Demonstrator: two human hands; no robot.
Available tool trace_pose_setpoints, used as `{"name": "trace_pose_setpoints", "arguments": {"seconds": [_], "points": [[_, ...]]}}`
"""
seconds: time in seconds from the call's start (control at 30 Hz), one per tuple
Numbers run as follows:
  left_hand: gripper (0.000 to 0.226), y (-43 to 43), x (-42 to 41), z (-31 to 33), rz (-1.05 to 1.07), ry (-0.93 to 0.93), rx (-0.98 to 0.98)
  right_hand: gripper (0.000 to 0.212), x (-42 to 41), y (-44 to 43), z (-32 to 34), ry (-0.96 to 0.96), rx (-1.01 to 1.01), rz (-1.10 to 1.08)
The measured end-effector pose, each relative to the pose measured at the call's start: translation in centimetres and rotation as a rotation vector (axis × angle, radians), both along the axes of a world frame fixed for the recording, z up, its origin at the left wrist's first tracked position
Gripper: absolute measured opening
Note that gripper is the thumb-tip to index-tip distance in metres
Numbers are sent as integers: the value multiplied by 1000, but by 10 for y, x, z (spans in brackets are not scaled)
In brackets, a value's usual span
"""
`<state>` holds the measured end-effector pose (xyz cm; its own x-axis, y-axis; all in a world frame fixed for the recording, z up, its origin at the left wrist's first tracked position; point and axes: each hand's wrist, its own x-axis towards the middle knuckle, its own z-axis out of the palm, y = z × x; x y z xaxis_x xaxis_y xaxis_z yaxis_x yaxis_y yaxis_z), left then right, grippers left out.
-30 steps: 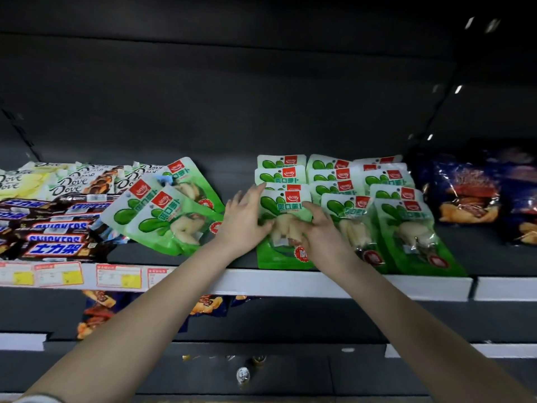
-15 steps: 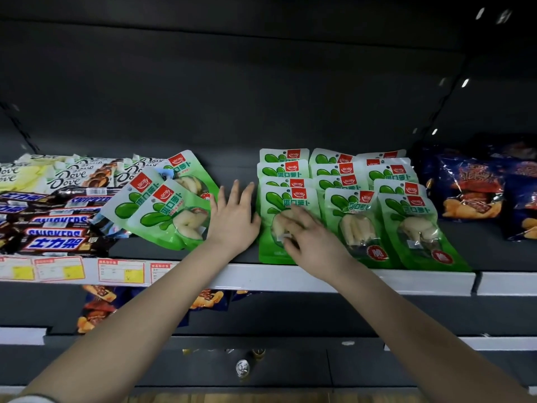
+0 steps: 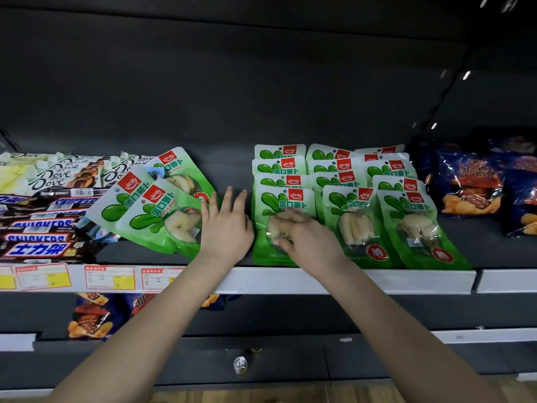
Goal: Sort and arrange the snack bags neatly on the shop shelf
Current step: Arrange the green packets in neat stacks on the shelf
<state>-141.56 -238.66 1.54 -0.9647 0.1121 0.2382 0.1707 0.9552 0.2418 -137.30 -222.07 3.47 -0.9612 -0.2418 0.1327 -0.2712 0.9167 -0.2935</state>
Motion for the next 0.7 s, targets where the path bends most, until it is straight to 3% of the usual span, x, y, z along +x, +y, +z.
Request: {"name": "trace_pose_setpoints", "arguments": {"seconds": [0.2,0.7], "points": [[56,0,1,1,9,-31,-1,37,-10,-8,0,-30,-59,-35],[49,0,3,3,-48,-99,-65,49,2,-20,-14,16,-29,-103]]}}
